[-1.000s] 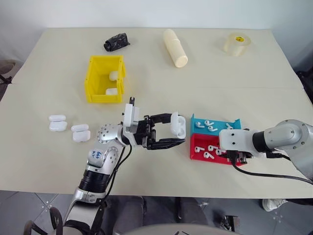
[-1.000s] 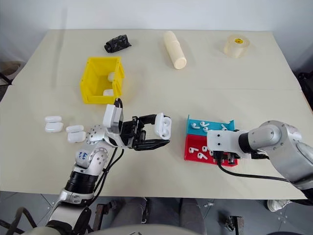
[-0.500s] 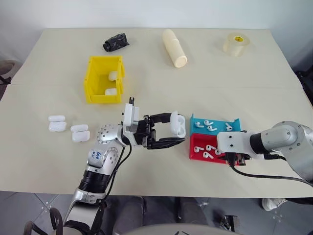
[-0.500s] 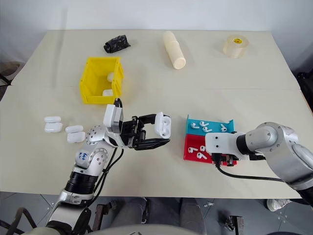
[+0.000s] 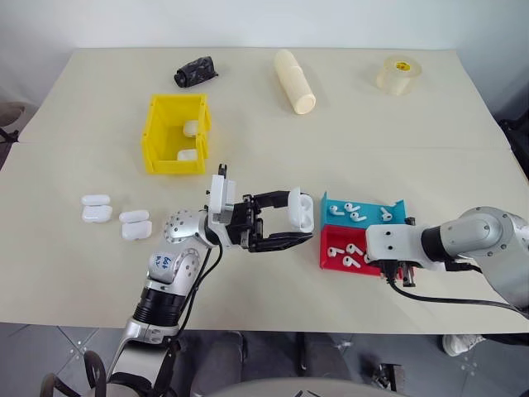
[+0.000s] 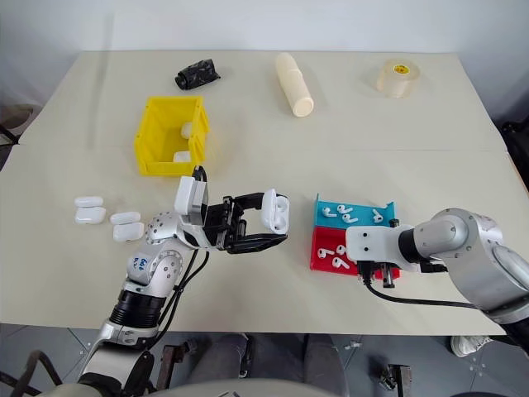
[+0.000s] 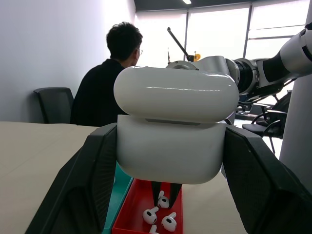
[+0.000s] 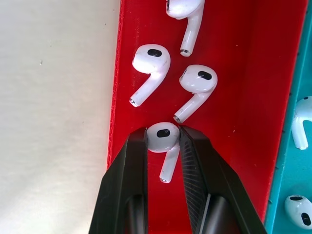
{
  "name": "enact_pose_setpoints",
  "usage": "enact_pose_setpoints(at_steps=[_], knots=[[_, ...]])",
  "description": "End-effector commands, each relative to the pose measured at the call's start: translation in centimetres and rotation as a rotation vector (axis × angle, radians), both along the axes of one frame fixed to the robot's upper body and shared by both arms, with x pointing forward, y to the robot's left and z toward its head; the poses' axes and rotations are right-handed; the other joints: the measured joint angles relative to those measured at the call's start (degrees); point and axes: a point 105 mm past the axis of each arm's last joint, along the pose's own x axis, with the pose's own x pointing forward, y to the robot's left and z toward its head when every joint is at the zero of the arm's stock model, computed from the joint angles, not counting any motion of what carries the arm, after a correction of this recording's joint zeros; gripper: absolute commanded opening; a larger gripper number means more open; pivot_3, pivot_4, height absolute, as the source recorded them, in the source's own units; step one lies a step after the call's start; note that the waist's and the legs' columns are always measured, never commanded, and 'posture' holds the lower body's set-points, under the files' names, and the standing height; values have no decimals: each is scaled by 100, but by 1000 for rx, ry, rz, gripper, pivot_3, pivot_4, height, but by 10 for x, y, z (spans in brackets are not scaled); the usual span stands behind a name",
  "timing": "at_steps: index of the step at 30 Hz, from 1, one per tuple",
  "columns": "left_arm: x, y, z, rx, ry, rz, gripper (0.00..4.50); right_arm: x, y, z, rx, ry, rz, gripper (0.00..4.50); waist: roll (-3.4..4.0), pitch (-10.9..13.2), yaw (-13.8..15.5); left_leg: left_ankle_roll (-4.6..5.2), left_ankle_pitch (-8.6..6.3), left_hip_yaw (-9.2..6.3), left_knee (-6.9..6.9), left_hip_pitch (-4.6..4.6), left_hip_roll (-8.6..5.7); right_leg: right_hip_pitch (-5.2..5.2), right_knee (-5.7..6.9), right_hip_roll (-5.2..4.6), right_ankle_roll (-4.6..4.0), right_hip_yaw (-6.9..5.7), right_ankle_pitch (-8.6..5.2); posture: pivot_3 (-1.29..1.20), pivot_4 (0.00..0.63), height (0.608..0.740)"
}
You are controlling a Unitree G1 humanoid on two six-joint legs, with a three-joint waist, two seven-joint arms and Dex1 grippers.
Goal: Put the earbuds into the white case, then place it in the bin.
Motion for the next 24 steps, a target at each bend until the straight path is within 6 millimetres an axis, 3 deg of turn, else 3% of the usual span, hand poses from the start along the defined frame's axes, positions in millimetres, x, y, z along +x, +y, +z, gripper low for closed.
enact_pose_setpoints(at_steps=[1, 5, 9, 17, 21, 24], knots=[[-6, 0, 10, -17, -52, -10, 2835, -1, 0, 0, 0, -9, -6, 544, 0, 0, 2, 0, 0, 0, 0, 0, 0, 0, 1, 0, 0, 0, 0, 0, 150, 740], [-6, 2, 11, -18, -54, -13, 2835, -1, -1, 12, 34, -36, -35, 544, 0, 0, 7, 0, 0, 0, 0, 0, -1, 0, 1, -1, 0, 0, 0, 0, 150, 740], [-8, 6, 9, -18, -48, -40, 2835, -10, 7, 46, 211, -101, 22, 544, 0, 0, 16, 0, 0, 0, -3, -2, -1, -1, -1, -3, 0, 0, 0, 0, 150, 740], [-7, 14, 9, -42, -21, -59, 2835, -25, 38, 81, 697, -301, 80, 544, -5, 2, 11, 0, 0, -4, -1, -1, 1, 5, -1, -2, 1, -4, 1, 0, 150, 740], [-8, 16, 8, -34, -24, -68, 2835, -31, 59, 103, 1029, -386, 62, 544, -5, 2, 2, -4, 2, -5, -1, 2, 6, 3, 5, 4, 1, -4, 1, 0, 150, 740], [-7, 19, 8, -29, -21, -62, 2835, -33, 67, 112, 1180, -421, 22, 544, -4, 2, 2, -8, 6, -7, -1, 3, 14, 1, 11, 0, 1, -1, 1, 0, 150, 740]])
